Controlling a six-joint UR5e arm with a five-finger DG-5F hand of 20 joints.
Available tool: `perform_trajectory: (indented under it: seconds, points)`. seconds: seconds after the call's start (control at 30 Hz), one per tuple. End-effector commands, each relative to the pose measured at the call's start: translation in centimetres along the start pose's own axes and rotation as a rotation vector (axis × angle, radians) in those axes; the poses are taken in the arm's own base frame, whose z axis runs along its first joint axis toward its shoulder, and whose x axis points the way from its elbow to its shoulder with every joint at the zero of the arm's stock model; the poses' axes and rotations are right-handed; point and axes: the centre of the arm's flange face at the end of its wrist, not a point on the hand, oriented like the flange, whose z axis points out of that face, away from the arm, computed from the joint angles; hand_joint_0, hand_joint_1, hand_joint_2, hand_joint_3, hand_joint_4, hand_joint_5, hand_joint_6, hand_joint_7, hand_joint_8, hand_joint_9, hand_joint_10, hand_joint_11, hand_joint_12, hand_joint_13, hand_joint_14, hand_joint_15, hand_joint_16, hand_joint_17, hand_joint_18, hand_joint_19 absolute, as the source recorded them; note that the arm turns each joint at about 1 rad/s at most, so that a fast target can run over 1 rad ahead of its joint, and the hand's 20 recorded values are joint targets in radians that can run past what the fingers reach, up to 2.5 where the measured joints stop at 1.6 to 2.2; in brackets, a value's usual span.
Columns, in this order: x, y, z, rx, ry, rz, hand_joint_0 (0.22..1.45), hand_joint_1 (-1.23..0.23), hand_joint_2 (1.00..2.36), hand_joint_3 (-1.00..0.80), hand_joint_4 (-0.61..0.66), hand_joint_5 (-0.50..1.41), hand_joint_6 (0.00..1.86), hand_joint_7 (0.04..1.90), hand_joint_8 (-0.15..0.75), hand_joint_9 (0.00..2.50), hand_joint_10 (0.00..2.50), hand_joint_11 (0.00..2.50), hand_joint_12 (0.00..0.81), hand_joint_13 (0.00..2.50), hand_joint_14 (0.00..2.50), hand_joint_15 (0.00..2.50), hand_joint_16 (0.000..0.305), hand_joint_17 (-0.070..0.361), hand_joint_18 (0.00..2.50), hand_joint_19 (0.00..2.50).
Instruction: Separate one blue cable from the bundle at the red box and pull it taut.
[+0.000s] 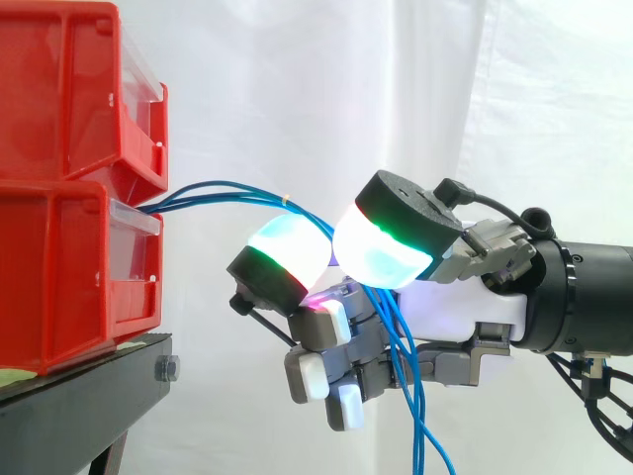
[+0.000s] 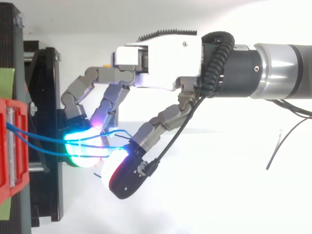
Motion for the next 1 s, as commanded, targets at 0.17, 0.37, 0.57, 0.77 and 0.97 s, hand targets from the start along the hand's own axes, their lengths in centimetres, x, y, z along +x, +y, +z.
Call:
perform_trajectory:
  seconds: [0.17,0.37,0.57,0.77,0.97]
  points:
    - [0.13,-0.05,0.02,0.002,-0.001,0.000,0.53,-0.88,1.00,-0.50,0.11,-0.14,0.91,1.04,0.335,1.09,0.01,0.96,0.348,1.00,0.02,0.66,0.043,0.096,0.95,0.75]
    - [0.11,0.14,0.06,-0.001,-0.001,0.000,0.49,-0.78,1.00,-0.50,0.12,-0.14,0.89,1.03,0.344,1.11,0.01,0.95,0.366,1.01,0.02,0.67,0.046,0.103,0.97,0.76]
    - [0.22,0.09,0.12,-0.001,-0.001,0.002,0.55,-0.70,1.00,-0.50,0.11,-0.14,0.87,1.08,0.335,1.14,0.01,0.95,0.358,1.02,0.02,0.68,0.043,0.097,0.95,0.80]
    - [0.20,0.21,0.12,-0.003,-0.001,0.005,0.60,-0.73,1.01,-0.37,0.08,-0.13,0.86,1.15,0.330,1.17,0.02,0.97,0.345,1.02,0.02,0.70,0.041,0.093,0.95,0.84]
    - [0.25,0.08,0.11,0.000,0.002,0.005,0.67,-0.88,1.02,-0.30,0.03,-0.15,0.88,1.16,0.327,1.15,0.02,0.99,0.348,1.03,0.02,0.70,0.042,0.095,0.98,0.82]
